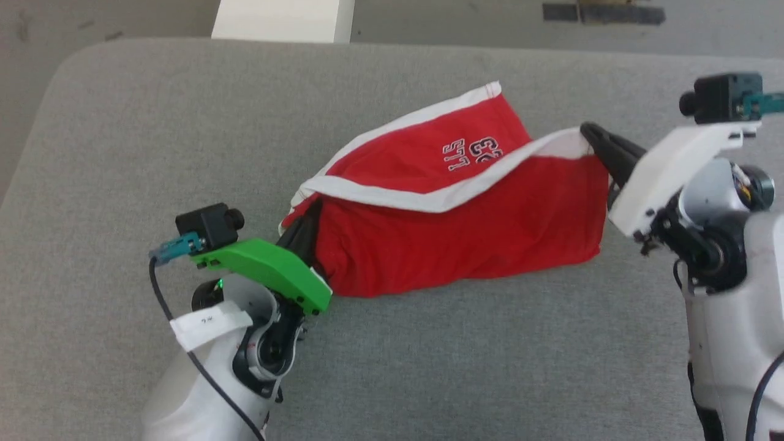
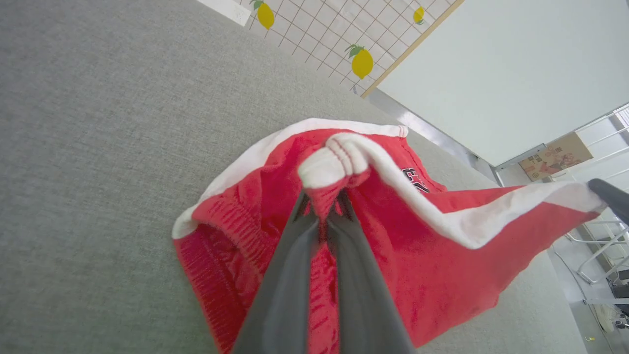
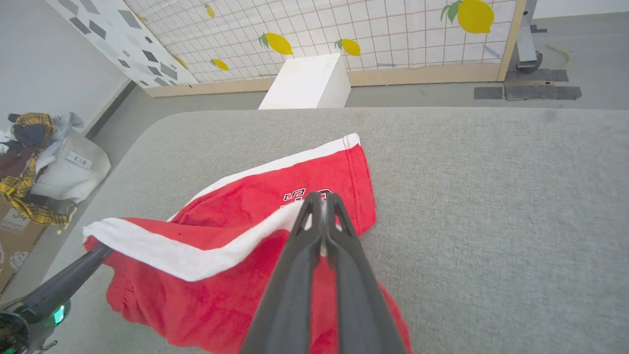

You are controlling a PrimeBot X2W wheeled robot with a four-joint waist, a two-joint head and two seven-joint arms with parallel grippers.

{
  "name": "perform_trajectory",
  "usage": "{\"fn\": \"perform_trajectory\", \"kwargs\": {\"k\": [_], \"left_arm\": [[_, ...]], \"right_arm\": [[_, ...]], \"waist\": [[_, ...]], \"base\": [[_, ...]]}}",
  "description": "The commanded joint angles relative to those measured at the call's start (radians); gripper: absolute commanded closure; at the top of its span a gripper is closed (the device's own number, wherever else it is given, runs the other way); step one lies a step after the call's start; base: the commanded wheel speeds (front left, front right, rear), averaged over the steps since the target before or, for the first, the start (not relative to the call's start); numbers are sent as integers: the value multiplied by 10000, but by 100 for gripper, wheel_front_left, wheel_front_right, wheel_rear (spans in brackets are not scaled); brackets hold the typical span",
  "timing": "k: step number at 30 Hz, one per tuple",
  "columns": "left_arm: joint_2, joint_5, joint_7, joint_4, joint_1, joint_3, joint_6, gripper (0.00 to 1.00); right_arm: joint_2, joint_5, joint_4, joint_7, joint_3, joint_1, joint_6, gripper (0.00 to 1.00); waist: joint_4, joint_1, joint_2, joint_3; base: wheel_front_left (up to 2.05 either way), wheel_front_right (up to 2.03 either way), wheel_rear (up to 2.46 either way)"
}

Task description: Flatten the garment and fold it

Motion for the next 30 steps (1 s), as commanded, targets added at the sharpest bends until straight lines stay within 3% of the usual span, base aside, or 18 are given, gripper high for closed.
{"fn": "perform_trajectory", "kwargs": {"k": [1, 17, 30], "left_arm": [[-43, 100, 20, 105, -273, 10, 22, 100], [-42, -62, -360, 1, -1018, 495, -21, 100], [-220, -142, -332, -291, -1251, 349, -171, 100]], "right_arm": [[-40, -209, 244, -158, 96, -377, -13, 100], [129, -1582, 3440, -1494, 397, -3693, -13, 100], [296, -2670, 5208, -1920, 205, -5412, -13, 100]], "waist": [[255, 0, -1, 610], [625, 0, -1, 2248], [1007, 0, -1, 2973]], "base": [[0, 0, 0], [0, 0, 0], [0, 0, 0]]}}
